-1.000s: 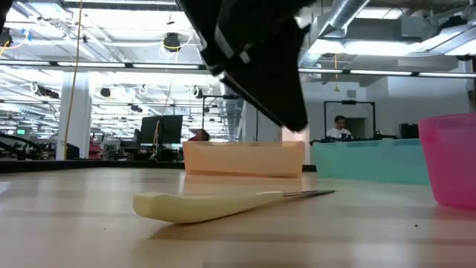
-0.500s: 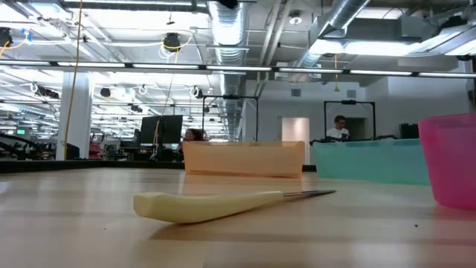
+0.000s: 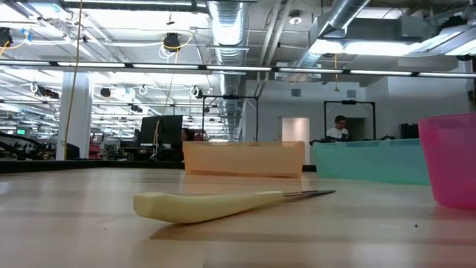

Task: Sort silverware by color (type)
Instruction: Put the yellow knife into the red bin

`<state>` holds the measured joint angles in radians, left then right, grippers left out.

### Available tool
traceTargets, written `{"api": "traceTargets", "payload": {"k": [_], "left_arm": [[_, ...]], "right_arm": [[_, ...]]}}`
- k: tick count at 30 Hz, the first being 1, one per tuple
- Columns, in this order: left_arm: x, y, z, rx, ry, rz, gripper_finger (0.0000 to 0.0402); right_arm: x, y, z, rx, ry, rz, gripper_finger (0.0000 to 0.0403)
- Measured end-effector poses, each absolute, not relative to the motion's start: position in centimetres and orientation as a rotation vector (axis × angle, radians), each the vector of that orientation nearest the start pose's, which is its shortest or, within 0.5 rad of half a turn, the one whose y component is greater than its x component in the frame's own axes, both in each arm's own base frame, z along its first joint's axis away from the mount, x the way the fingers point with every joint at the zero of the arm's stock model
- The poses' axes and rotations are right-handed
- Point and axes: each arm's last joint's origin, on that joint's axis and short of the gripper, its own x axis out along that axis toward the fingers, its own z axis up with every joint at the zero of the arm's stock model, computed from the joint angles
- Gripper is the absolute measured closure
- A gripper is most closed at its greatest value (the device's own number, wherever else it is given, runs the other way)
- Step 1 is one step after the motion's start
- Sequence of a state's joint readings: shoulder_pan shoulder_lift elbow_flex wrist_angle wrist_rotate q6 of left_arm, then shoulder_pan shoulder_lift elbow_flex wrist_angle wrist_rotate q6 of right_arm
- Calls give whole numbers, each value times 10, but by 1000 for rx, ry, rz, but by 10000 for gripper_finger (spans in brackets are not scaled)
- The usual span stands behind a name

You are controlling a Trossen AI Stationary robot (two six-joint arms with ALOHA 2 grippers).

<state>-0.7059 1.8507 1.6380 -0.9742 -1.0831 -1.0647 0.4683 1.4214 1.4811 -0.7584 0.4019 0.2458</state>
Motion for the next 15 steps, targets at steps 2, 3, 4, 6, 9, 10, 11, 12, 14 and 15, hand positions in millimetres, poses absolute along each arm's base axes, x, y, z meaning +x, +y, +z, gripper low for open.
{"api": "traceTargets", "payload": {"k": [2, 3, 4, 6, 9, 10, 11, 12, 14, 15], "left_arm": [[296, -231, 274, -118, 423, 642, 201], [292, -234, 266, -135, 408, 645, 201], [288, -237, 259, -164, 388, 649, 200], [282, -241, 246, -237, 355, 653, 201], [270, -245, 233, -310, 339, 655, 201], [268, -247, 231, -320, 337, 654, 201], [266, -248, 230, -325, 339, 648, 200], [263, -250, 230, -325, 349, 639, 200], [260, -254, 230, -311, 381, 614, 200], [258, -255, 231, -301, 402, 600, 200]], "right_arm": [[270, 124, 378, -45, 622, -15, 204], [271, 125, 378, -43, 619, -11, 204], [274, 127, 377, -33, 605, -8, 204], [283, 129, 376, -16, 570, -9, 204], [296, 136, 365, -25, 580, 27, 204], [301, 139, 363, -20, 568, 35, 204], [305, 141, 359, -25, 572, 45, 204], [310, 144, 354, -35, 579, 58, 204], [322, 151, 346, -44, 564, 95, 204], [328, 154, 339, -58, 571, 113, 204]]}}
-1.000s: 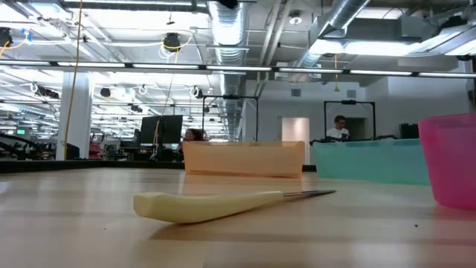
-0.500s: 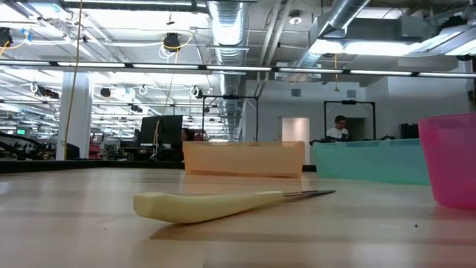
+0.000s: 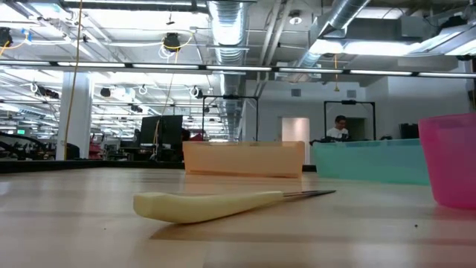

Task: Sort silverware by color (type)
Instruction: Put the yellow knife into the red bin

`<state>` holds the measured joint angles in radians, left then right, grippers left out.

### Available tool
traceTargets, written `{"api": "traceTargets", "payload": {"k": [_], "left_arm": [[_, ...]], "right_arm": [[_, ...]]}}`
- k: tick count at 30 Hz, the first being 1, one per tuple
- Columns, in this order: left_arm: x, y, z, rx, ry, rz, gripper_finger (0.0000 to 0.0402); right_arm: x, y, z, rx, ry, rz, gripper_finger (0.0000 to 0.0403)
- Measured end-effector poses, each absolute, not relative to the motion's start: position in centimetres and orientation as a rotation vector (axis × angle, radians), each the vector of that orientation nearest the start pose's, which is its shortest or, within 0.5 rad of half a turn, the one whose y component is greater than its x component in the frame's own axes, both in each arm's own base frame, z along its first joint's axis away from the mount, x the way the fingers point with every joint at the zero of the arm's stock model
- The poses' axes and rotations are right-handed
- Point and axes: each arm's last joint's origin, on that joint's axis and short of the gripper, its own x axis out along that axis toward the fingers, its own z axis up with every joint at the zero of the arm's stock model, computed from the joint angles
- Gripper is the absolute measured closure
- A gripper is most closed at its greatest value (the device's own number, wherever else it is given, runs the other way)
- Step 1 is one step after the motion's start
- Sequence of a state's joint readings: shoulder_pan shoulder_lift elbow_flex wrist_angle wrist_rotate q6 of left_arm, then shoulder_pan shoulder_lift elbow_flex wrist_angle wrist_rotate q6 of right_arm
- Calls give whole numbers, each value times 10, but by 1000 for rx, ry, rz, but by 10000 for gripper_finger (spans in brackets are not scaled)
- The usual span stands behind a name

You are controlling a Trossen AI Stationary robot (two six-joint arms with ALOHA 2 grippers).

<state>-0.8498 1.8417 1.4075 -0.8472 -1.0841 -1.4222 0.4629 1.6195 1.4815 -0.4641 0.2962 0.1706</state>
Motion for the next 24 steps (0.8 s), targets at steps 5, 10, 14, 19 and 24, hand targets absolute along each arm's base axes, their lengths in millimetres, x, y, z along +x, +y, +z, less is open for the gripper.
{"api": "traceTargets", "payload": {"k": [5, 10, 14, 19, 24], "left_arm": [[248, -252, 250, -218, 516, 503, 200], [232, -234, 281, -81, 576, 434, 200], [211, -214, 309, -31, 568, 343, 200], [174, -181, 331, -127, 447, 253, 200], [149, -157, 327, -277, 288, 129, 200]], "right_arm": [[362, 168, 299, -102, 588, 173, 204], [393, 169, 263, -57, 584, 225, 204], [410, 167, 247, 60, 571, 284, 204], [412, 166, 247, 92, 564, 295, 204], [411, 166, 245, 89, 581, 292, 204]]}}
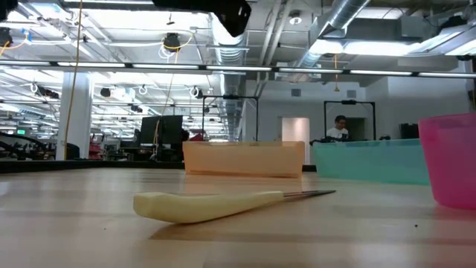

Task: Sort silverware by color (type)
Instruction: Put the yellow knife into the red bin

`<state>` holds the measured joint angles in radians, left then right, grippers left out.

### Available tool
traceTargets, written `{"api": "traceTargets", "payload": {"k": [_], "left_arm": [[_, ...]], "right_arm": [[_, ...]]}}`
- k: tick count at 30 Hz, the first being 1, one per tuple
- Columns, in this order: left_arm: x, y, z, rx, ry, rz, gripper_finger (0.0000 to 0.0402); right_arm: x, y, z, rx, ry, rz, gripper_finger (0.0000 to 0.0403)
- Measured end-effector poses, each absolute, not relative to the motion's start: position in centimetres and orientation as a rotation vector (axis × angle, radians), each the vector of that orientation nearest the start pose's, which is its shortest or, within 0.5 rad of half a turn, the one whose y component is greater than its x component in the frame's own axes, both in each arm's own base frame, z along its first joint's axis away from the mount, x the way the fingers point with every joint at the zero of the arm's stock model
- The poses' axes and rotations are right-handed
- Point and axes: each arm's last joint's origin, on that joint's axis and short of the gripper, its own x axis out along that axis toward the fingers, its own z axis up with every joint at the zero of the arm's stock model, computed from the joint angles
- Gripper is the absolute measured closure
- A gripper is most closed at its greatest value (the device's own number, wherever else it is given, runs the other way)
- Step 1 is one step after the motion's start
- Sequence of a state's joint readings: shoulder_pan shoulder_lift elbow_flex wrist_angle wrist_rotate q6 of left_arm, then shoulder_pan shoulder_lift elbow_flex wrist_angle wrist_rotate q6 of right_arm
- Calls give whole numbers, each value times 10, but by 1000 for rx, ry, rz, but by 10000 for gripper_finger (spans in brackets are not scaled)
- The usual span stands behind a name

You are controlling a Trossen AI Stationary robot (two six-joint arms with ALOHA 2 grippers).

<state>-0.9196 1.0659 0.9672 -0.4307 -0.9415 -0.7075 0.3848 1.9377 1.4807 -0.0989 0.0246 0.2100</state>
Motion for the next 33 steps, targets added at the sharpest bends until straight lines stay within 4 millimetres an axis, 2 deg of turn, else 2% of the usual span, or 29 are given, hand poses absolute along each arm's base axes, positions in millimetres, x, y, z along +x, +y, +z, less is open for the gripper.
{"api": "traceTargets", "payload": {"k": [3, 5, 7, 10, 15, 21, 28, 33], "left_arm": [[142, -150, 315, -364, 202, -2, 200], [139, -147, 305, -425, 148, -64, 200], [138, -143, 296, -498, 101, -87, 200], [136, -140, 283, -583, 67, -89, 200], [140, -141, 263, -641, 41, -19, 201], [153, -147, 248, -667, 34, 95, 200], [165, -156, 233, -741, 44, 120, 200], [169, -160, 228, -752, 32, 137, 200]], "right_arm": [[415, 171, 236, 84, 585, 295, 204], [412, 173, 224, 66, 651, 291, 204], [415, 176, 218, 68, 644, 290, 204], [412, 177, 218, 37, 662, 308, 204], [408, 182, 210, -86, 704, 382, 204], [403, 189, 199, -259, 739, 459, 204], [407, 187, 202, -308, 687, 486, 204], [412, 187, 188, -302, 698, 497, 204]]}}
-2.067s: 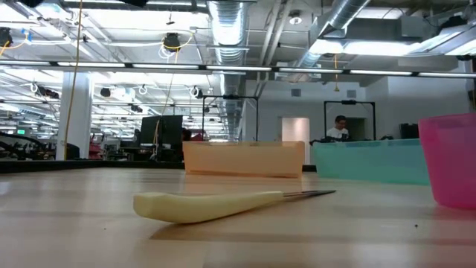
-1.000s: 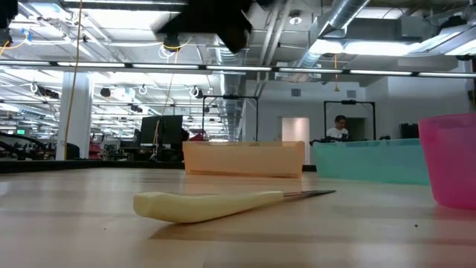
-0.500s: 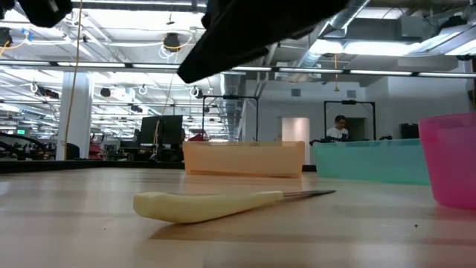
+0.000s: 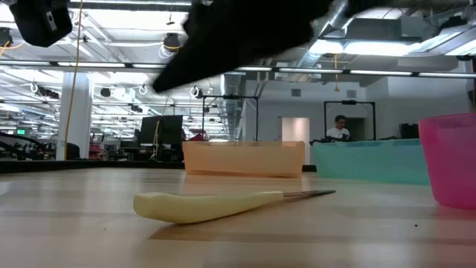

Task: Sort silverware by color (type)
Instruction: Put the yellow knife into the red bin

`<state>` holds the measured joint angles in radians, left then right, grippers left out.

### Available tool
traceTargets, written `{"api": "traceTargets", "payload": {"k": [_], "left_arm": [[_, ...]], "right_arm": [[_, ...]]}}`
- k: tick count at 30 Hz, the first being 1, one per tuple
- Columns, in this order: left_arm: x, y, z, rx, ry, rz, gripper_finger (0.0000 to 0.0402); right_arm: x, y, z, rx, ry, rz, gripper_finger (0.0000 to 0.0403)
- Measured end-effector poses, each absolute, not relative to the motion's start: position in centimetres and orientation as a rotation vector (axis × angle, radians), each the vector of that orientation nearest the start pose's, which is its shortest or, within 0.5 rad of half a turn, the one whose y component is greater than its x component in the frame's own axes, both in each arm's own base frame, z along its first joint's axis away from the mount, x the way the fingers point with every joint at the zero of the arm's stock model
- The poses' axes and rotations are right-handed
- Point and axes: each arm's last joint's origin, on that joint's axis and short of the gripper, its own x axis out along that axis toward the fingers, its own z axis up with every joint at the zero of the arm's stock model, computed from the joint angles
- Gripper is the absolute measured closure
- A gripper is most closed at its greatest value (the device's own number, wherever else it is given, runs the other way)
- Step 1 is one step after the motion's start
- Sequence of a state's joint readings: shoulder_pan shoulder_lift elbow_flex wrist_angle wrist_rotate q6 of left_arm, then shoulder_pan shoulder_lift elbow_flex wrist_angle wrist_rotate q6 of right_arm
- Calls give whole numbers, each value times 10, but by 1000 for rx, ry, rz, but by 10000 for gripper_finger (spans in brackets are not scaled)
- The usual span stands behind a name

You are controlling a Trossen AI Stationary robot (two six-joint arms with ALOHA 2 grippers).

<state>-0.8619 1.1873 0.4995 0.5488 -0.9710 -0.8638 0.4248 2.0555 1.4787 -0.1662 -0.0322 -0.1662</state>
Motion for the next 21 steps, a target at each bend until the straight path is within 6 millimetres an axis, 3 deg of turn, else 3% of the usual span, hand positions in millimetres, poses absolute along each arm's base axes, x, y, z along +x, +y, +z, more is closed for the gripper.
{"api": "traceTargets", "payload": {"k": [12, 21], "left_arm": [[170, -159, 227, -790, -13, 213, 200], [170, -159, 227, -786, -21, 228, 200]], "right_arm": [[420, 198, 148, -268, 734, 549, 204], [414, 199, 136, -263, 750, 551, 204]]}}
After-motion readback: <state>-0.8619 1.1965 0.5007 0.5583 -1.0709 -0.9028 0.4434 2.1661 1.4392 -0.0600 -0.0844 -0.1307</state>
